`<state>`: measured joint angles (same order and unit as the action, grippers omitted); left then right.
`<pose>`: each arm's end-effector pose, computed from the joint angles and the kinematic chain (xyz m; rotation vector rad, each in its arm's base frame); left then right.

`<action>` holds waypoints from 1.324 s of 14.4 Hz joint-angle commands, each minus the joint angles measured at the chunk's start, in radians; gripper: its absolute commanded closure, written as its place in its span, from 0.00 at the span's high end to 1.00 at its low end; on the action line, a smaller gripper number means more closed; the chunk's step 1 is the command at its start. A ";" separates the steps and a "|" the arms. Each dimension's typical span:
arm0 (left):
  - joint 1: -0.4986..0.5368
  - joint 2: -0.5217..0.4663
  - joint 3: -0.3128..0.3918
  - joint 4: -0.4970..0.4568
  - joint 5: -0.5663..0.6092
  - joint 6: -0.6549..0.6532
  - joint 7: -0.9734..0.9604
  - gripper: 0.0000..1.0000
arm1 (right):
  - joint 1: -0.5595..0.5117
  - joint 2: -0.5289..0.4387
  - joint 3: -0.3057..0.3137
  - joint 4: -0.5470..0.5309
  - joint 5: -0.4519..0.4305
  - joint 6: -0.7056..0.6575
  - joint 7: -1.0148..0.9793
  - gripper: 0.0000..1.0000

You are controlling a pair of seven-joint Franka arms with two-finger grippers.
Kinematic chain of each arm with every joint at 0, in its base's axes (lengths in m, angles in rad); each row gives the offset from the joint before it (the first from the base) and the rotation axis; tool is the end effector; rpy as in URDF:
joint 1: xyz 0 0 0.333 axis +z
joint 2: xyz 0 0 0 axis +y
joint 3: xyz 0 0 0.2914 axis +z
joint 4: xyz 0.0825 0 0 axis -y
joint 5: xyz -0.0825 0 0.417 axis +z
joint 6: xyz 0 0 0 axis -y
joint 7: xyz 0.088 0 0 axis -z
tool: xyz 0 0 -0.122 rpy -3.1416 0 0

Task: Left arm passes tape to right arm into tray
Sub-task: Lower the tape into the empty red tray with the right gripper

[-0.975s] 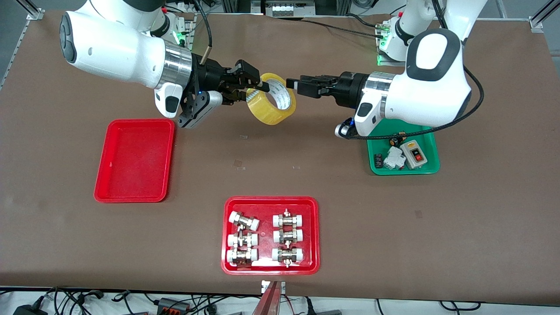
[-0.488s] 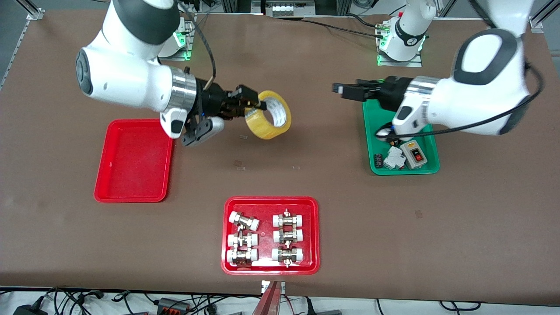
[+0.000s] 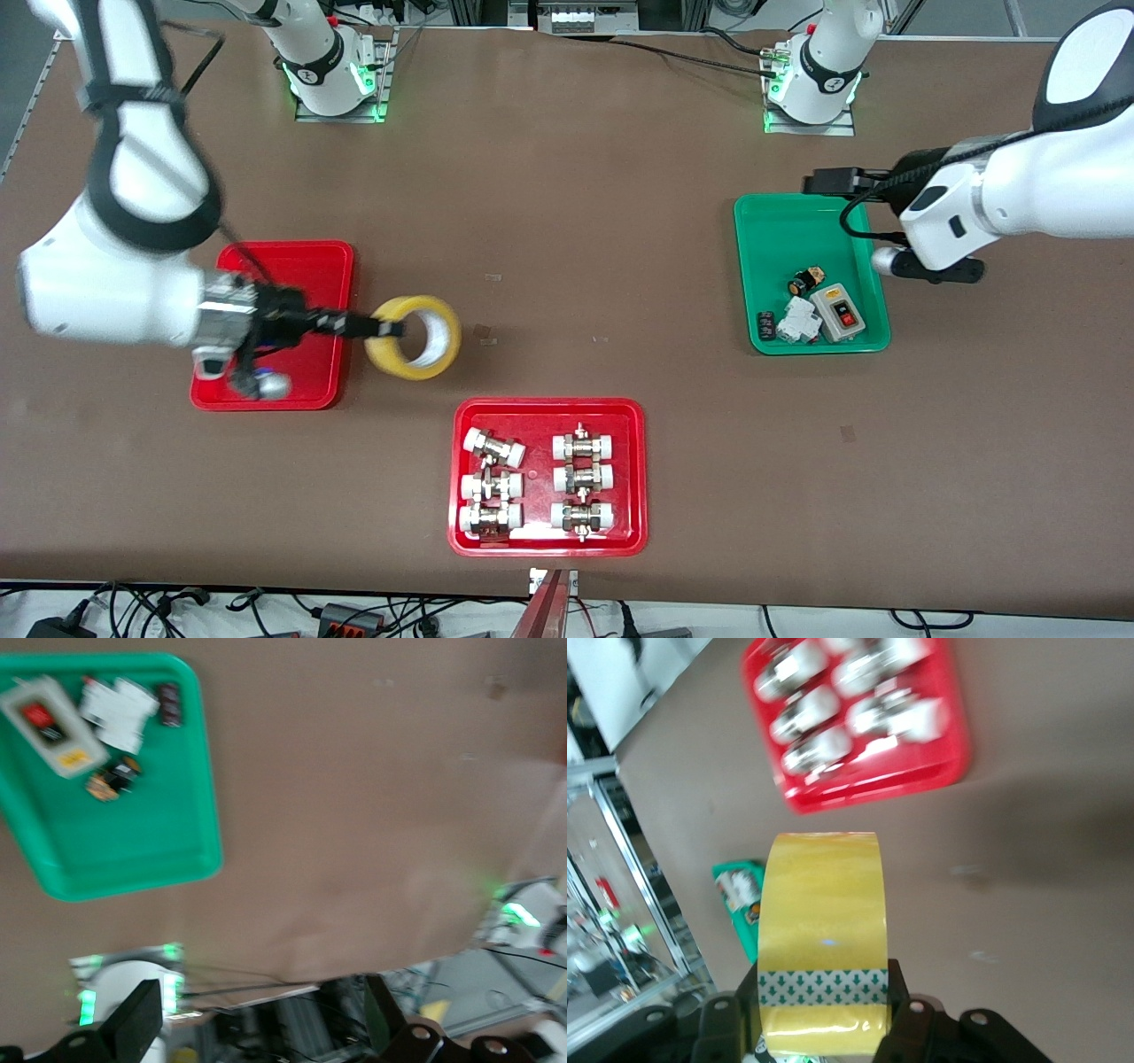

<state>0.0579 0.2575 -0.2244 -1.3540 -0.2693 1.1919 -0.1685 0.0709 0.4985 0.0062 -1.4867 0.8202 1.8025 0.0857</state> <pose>0.5916 -0.1235 0.5229 2.8151 -0.0709 -0.6587 0.6961 0.1255 0.3500 -2.3386 0.3351 0.2930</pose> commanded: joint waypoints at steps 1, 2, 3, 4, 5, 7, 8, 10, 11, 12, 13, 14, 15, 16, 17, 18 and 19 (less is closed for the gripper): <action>0.003 -0.030 -0.006 0.006 0.157 0.005 0.136 1.00 | -0.149 0.089 0.024 0.028 0.011 -0.101 -0.131 0.26; 0.010 -0.041 -0.006 -0.008 0.177 0.035 0.176 1.00 | -0.189 0.103 0.023 0.026 0.007 -0.135 -0.192 0.26; 0.014 -0.064 -0.006 -0.033 0.200 0.082 0.207 1.00 | -0.230 0.121 0.023 0.022 0.002 -0.167 -0.257 0.26; 0.014 -0.093 -0.007 -0.080 0.225 0.147 0.219 1.00 | -0.270 0.141 0.021 0.017 -0.016 -0.193 -0.309 0.26; 0.019 -0.131 -0.010 -0.140 0.229 0.208 0.230 1.00 | -0.308 0.170 0.021 0.017 -0.065 -0.225 -0.375 0.26; 0.034 -0.214 -0.010 -0.273 0.229 0.314 0.276 1.00 | -0.370 0.207 0.021 0.016 -0.119 -0.238 -0.527 0.26; 0.042 -0.249 -0.010 -0.330 0.231 0.363 0.315 1.00 | -0.393 0.219 0.021 -0.003 -0.127 -0.241 -0.588 0.27; 0.086 -0.291 -0.012 -0.402 0.229 0.425 0.433 1.00 | -0.422 0.233 0.021 -0.046 -0.151 -0.241 -0.677 0.28; 0.108 -0.291 -0.012 -0.402 0.229 0.422 0.473 1.00 | -0.427 0.235 0.021 -0.062 -0.153 -0.241 -0.687 0.29; 0.121 -0.290 -0.012 -0.395 0.226 0.414 0.491 1.00 | -0.430 0.233 0.021 -0.076 -0.153 -0.242 -0.689 0.29; 0.126 -0.287 -0.007 -0.389 0.228 0.404 0.488 1.00 | -0.431 0.233 0.021 -0.090 -0.154 -0.244 -0.690 0.30; 0.126 -0.279 -0.004 -0.370 0.239 0.399 0.483 1.00 | -0.438 0.235 0.021 -0.110 -0.161 -0.241 -0.705 0.31; 0.125 -0.273 -0.004 -0.347 0.263 0.397 0.477 1.00 | -0.445 0.235 0.021 -0.124 -0.161 -0.239 -0.721 0.31; 0.125 -0.261 -0.004 -0.318 0.280 0.397 0.465 1.00 | -0.448 0.235 0.021 -0.125 -0.164 -0.241 -0.725 0.34; 0.125 -0.242 -0.004 -0.292 0.282 0.397 0.414 1.00 | -0.448 0.235 0.021 -0.124 -0.183 -0.235 -0.724 0.40; 0.125 -0.233 -0.006 -0.266 0.297 0.396 0.314 1.00 | -0.445 0.233 0.021 -0.119 -0.199 -0.229 -0.724 0.48; 0.125 -0.239 -0.019 -0.261 0.306 0.394 0.226 1.00 | -0.442 0.233 0.021 -0.116 -0.202 -0.224 -0.724 0.75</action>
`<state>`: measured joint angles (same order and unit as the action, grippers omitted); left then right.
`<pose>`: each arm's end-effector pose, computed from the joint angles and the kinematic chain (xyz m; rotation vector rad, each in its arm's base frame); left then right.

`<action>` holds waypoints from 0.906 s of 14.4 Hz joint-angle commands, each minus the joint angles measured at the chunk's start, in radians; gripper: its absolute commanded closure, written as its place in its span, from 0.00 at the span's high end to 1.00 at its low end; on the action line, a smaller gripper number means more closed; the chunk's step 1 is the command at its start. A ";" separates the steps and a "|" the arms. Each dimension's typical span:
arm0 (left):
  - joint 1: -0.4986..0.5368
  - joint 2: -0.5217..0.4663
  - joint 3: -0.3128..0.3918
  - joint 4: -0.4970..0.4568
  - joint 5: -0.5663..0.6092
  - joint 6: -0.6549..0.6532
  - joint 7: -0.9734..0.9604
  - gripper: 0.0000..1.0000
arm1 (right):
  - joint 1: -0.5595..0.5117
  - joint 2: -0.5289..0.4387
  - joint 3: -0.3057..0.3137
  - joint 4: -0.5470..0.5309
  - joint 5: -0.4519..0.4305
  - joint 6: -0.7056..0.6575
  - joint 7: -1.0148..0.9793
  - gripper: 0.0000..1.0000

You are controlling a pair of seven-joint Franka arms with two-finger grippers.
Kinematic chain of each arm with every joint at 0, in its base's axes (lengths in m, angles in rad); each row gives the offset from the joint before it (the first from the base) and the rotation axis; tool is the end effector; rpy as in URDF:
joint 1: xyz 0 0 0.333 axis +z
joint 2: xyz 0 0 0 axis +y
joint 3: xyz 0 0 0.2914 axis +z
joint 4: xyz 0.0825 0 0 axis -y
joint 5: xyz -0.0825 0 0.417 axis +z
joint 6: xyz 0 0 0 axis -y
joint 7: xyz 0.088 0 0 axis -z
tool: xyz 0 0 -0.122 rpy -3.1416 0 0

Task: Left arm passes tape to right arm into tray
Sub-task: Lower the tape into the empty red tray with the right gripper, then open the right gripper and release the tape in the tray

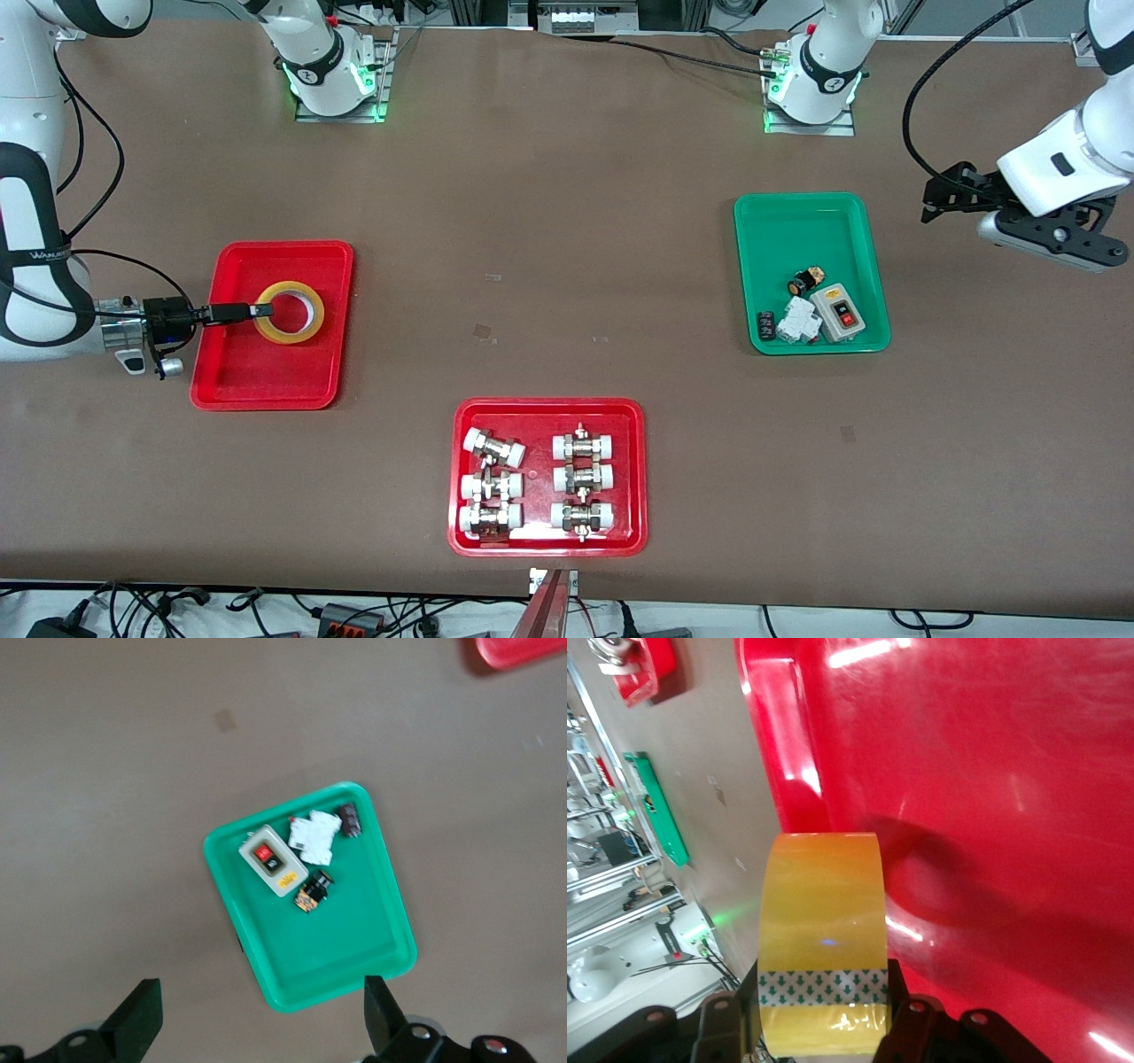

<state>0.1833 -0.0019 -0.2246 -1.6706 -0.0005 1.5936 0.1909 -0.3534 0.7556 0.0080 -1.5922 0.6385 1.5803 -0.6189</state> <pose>0.5831 -0.0242 0.5376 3.1126 -0.3629 -0.1175 0.5989 -0.1389 0.1235 -2.2207 -0.0019 0.4484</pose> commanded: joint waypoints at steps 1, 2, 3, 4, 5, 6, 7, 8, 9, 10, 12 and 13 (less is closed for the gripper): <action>-0.004 0.013 -0.025 0.064 0.031 -0.004 -0.206 1.00 | -0.019 -0.022 0.020 -0.012 -0.022 0.009 -0.021 1.00; -0.010 0.013 -0.027 0.103 0.027 -0.004 -0.247 1.00 | -0.018 -0.021 0.020 -0.012 -0.022 0.010 -0.021 1.00; -0.011 0.017 -0.033 0.142 0.024 -0.006 -0.293 1.00 | -0.015 -0.021 0.020 -0.012 -0.023 0.012 -0.021 1.00; -0.010 0.016 -0.042 0.149 0.023 -0.009 -0.321 1.00 | -0.009 -0.021 0.020 -0.017 -0.025 0.029 -0.027 1.00; -0.010 0.013 -0.045 0.149 0.023 -0.020 -0.329 1.00 | 0.003 -0.021 0.020 -0.018 -0.040 0.046 -0.027 1.00; -0.011 0.013 -0.047 0.150 0.022 -0.055 -0.329 1.00 | 0.013 -0.024 0.020 -0.018 -0.078 0.069 -0.027 1.00; -0.011 0.010 -0.056 0.150 0.013 -0.087 -0.340 1.00 | 0.023 -0.028 0.020 -0.020 -0.106 0.087 -0.027 1.00; -0.011 0.003 -0.076 0.150 -0.004 -0.107 -0.363 1.00 | 0.037 -0.033 0.020 -0.020 -0.135 0.102 -0.027 1.00; -0.010 -0.003 -0.102 0.146 -0.004 -0.109 -0.404 1.00 | 0.054 -0.045 0.020 -0.020 -0.167 0.118 -0.025 1.00; -0.010 -0.001 -0.113 0.150 -0.001 -0.109 -0.418 1.00 | 0.072 -0.059 0.018 -0.020 -0.192 0.119 -0.012 1.00; -0.008 -0.003 -0.114 0.149 0.002 -0.109 -0.406 1.00 | 0.102 -0.085 0.017 -0.018 -0.250 0.128 0.033 1.00; -0.008 -0.003 -0.114 0.149 0.004 -0.109 -0.406 1.00 | 0.102 -0.103 0.018 -0.018 -0.272 0.132 0.082 1.00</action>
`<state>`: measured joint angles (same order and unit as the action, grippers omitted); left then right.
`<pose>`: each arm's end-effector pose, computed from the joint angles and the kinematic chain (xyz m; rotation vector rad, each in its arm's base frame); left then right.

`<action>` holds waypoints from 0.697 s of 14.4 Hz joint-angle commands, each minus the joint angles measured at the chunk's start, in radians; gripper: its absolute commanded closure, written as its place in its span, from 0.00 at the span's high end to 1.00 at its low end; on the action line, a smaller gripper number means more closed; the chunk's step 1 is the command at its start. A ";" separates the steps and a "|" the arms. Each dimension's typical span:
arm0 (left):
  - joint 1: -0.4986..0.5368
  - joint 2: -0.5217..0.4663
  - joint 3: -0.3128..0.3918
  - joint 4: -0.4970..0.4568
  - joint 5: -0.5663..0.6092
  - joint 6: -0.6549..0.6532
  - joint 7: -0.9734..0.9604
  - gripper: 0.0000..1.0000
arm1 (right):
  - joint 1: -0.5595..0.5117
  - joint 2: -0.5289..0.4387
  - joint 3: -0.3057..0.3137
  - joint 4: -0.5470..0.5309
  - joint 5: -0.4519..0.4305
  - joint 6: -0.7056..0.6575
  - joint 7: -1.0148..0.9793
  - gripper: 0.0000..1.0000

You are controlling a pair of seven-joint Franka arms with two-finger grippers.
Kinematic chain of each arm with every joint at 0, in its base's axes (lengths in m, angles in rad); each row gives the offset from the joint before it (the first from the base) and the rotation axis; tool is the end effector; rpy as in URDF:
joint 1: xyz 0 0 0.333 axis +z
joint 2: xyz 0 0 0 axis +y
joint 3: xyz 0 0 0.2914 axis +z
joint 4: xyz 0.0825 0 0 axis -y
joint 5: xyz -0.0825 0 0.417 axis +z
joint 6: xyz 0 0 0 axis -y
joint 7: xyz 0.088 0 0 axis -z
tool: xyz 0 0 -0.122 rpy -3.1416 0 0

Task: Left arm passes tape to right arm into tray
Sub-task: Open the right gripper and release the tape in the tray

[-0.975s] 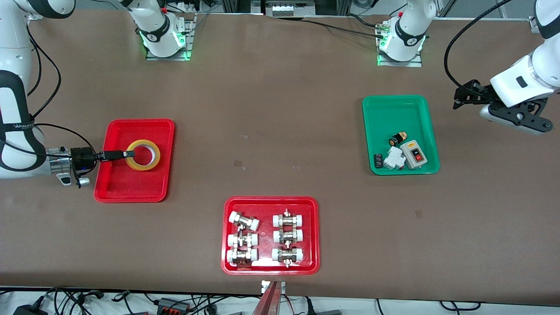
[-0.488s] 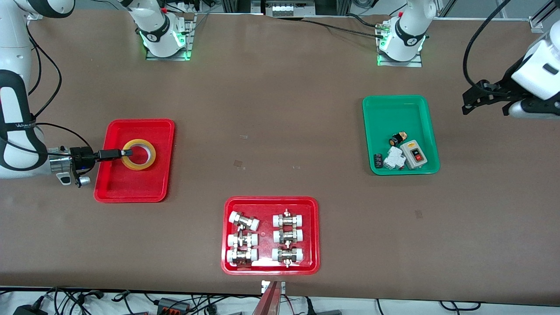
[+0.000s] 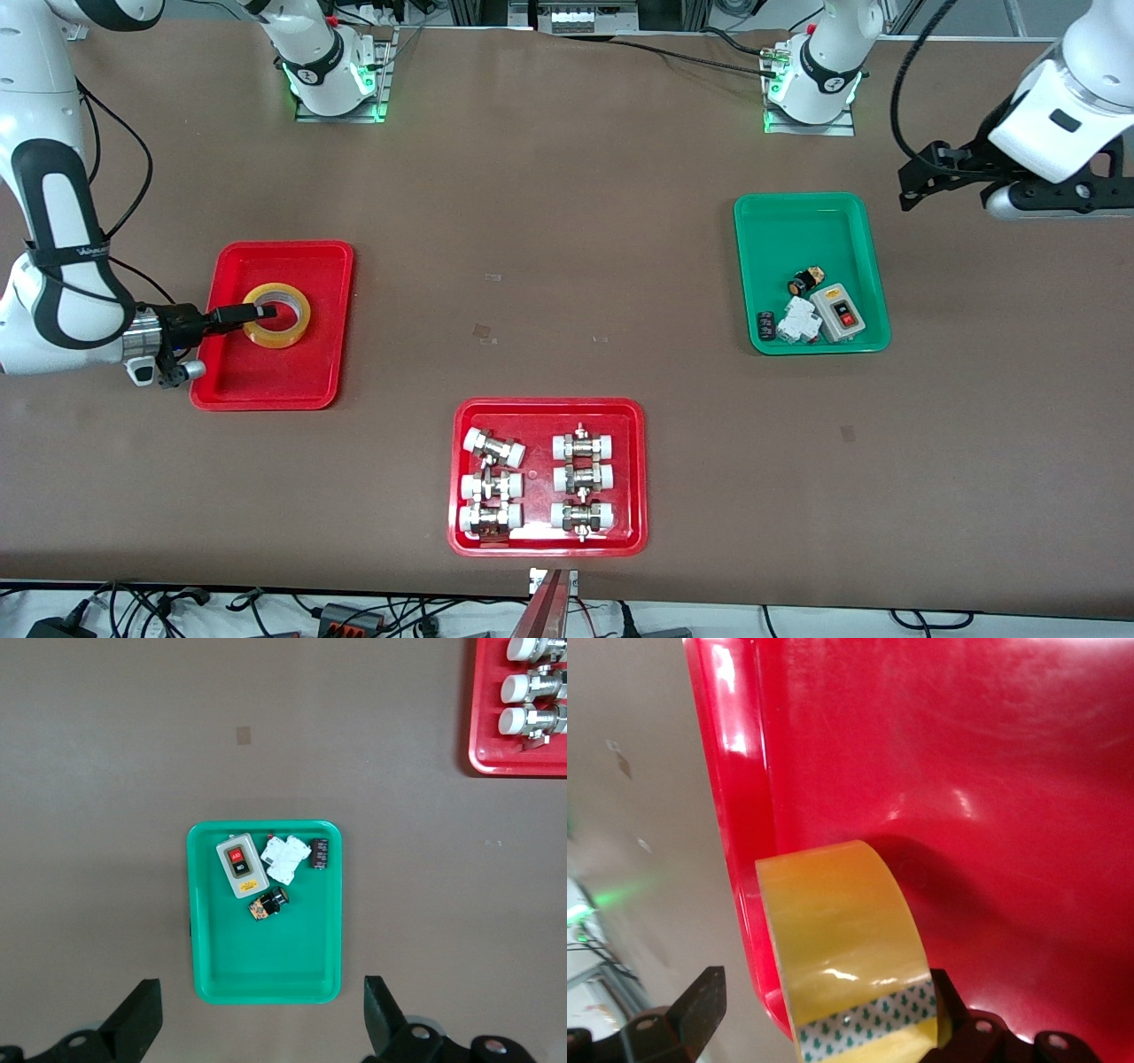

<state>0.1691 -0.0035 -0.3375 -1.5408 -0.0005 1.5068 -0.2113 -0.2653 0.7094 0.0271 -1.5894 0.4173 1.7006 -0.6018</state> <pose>0.5715 -0.0975 0.5964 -3.1341 -0.0672 0.0471 0.6217 -0.1060 0.1421 -2.4797 -0.2218 0.4854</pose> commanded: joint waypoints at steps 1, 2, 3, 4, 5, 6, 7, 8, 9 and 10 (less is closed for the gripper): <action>0.006 0.000 -0.002 0.019 0.004 -0.022 -0.003 1.00 | 0.015 -0.071 0.000 -0.018 -0.075 0.013 0.085 1.00; 0.007 0.000 0.000 0.021 0.004 -0.020 0.007 1.00 | 0.021 -0.091 0.000 -0.017 -0.092 0.014 0.086 1.00; 0.013 0.003 0.002 0.021 -0.006 -0.017 0.036 1.00 | 0.021 -0.102 -0.001 -0.017 -0.104 0.011 0.092 1.00; 0.015 0.005 0.006 0.021 -0.010 -0.010 0.049 1.00 | 0.021 -0.114 -0.001 -0.017 -0.127 0.008 0.117 1.00; 0.015 0.010 0.009 0.021 -0.028 0.001 0.049 1.00 | 0.021 -0.120 0.000 -0.015 -0.152 0.007 0.141 1.00; 0.016 0.010 0.011 0.021 -0.036 0.016 0.050 1.00 | 0.024 -0.137 0.002 -0.014 -0.178 0.005 0.166 1.00; 0.017 0.011 0.011 0.021 -0.036 0.018 0.052 1.00 | 0.041 -0.149 0.007 -0.003 -0.199 0.002 0.207 1.00; 0.017 0.010 0.011 0.019 -0.030 0.018 0.056 1.00 | 0.082 -0.172 0.005 0.015 -0.236 -0.016 0.293 1.00; 0.017 0.010 0.012 0.018 -0.029 0.018 0.073 1.00 | 0.118 -0.191 0.005 0.040 -0.282 -0.045 0.386 1.00; 0.017 0.010 0.012 0.018 -0.029 0.019 0.099 1.00 | 0.151 -0.212 0.007 0.075 -0.329 -0.074 0.468 1.00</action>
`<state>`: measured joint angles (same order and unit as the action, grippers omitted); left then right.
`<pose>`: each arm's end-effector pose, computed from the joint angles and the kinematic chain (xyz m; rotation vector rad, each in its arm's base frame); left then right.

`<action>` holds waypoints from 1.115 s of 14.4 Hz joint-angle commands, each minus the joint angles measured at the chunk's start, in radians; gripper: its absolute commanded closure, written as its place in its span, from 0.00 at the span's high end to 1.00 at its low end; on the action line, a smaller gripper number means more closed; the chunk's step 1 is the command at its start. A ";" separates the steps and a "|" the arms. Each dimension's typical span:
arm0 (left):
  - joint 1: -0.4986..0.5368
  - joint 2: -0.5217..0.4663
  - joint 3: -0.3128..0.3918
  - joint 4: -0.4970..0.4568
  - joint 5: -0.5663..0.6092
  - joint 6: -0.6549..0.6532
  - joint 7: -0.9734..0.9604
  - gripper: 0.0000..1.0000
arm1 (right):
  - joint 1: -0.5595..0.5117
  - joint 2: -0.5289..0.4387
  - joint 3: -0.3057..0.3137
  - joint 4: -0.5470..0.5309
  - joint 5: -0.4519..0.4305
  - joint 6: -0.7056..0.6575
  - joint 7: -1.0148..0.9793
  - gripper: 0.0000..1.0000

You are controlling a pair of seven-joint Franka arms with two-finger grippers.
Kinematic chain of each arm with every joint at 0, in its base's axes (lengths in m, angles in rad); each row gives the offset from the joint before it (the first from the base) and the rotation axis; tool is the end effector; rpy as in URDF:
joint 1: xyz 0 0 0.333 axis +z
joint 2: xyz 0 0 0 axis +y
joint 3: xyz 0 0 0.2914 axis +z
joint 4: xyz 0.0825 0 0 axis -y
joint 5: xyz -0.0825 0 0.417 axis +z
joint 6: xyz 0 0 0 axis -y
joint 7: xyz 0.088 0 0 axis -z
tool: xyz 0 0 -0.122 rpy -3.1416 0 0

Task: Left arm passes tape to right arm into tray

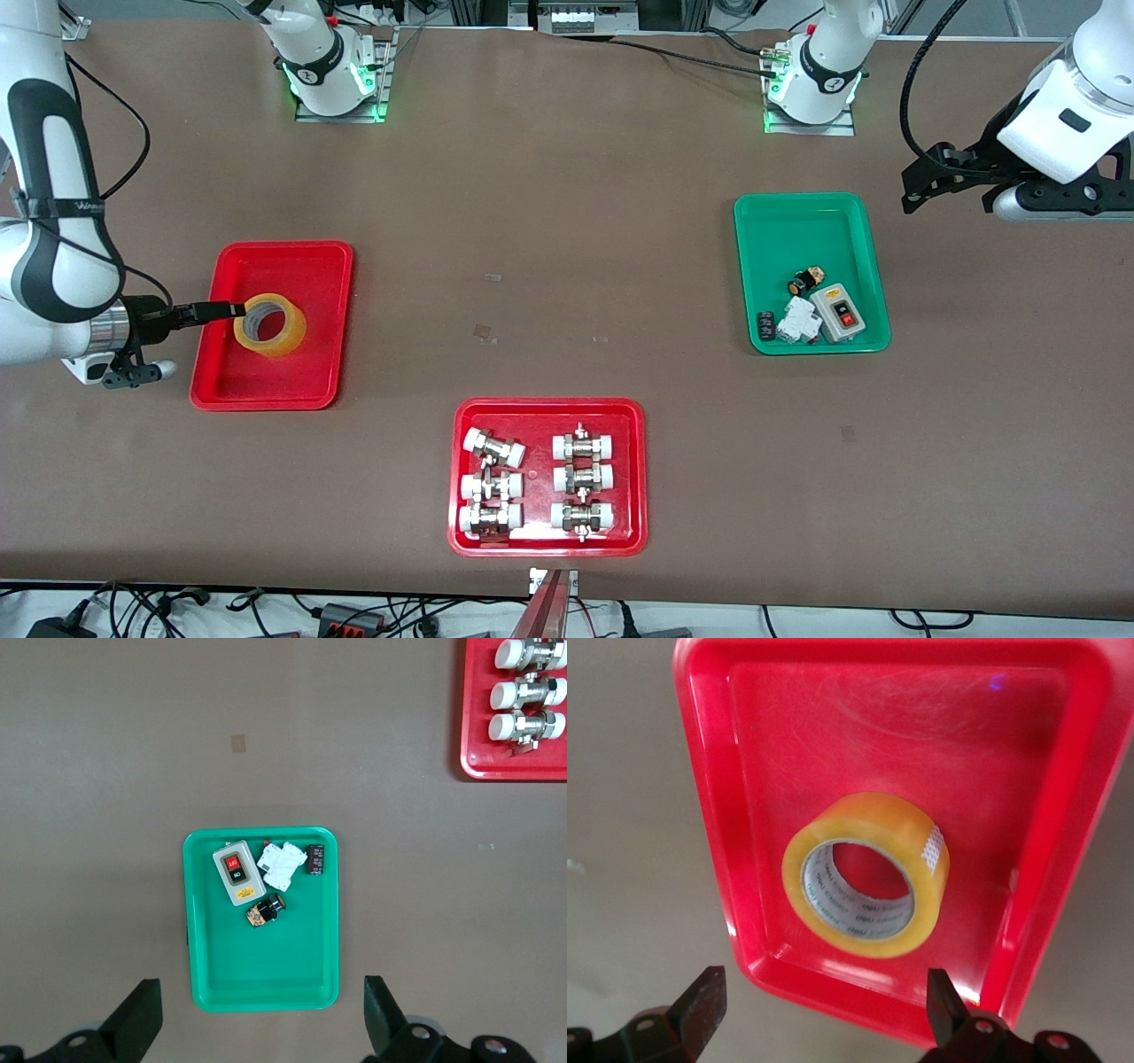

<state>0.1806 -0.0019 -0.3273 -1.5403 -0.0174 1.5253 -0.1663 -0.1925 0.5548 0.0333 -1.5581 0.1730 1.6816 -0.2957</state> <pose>0.5759 -0.0875 0.5973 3.1268 0.0296 -0.0245 0.6478 -0.0863 0.2471 -2.8138 -0.1104 0.5416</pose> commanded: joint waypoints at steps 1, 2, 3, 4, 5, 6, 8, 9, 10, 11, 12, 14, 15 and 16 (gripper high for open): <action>0.010 0.008 0.002 0.017 -0.010 0.009 0.089 1.00 | 0.112 -0.070 0.002 0.084 -0.131 -0.084 0.211 1.00; 0.029 0.008 0.002 0.014 -0.013 0.013 0.112 1.00 | 0.142 -0.087 0.002 0.129 -0.165 -0.114 0.239 1.00; 0.042 0.008 0.002 0.011 -0.018 0.013 0.119 1.00 | 0.157 -0.096 0.000 0.162 -0.168 -0.143 0.257 1.00; 0.042 0.008 0.002 0.009 -0.018 0.013 0.119 1.00 | 0.159 -0.113 0.000 0.188 -0.167 -0.163 0.263 1.00; 0.042 0.008 0.002 0.011 -0.018 0.012 0.117 1.00 | 0.156 -0.128 0.002 0.226 -0.164 -0.157 0.251 1.00; 0.042 0.008 0.004 0.012 -0.018 0.012 0.114 1.00 | 0.153 -0.128 0.000 0.275 -0.164 -0.163 0.247 1.00; 0.042 0.010 0.004 0.012 -0.018 0.009 0.108 1.00 | 0.150 -0.124 -0.003 0.366 -0.161 -0.165 0.256 1.00; 0.043 0.010 0.004 0.014 -0.018 0.007 0.108 1.00 | 0.150 -0.130 -0.004 0.369 -0.158 -0.166 0.265 1.00; 0.049 0.010 0.004 0.014 -0.018 0.007 0.108 1.00 | 0.150 -0.144 -0.006 0.365 -0.159 -0.157 0.268 1.00; 0.049 0.010 0.004 0.016 -0.013 0.007 0.110 1.00 | 0.148 -0.142 -0.006 0.365 -0.165 -0.145 0.267 1.00; 0.049 0.011 0.004 0.019 -0.012 0.007 0.110 1.00 | 0.148 -0.144 -0.007 0.365 -0.168 -0.131 0.267 1.00; 0.049 0.011 0.004 0.019 -0.012 0.006 0.110 1.00 | 0.154 -0.151 -0.006 0.365 -0.202 -0.112 0.268 1.00; 0.049 0.013 0.004 0.019 -0.012 0.006 0.111 1.00 | 0.159 -0.160 -0.007 0.363 -0.214 -0.103 0.268 1.00; 0.051 0.019 0.004 0.019 -0.013 0.006 0.116 1.00 | 0.160 -0.180 -0.012 0.339 -0.214 -0.083 0.270 1.00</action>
<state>0.2232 0.0020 -0.3217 -1.5404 -0.0182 1.5335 -0.0743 -0.0391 0.4033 0.0228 -1.2050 -0.0178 1.5781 -0.0440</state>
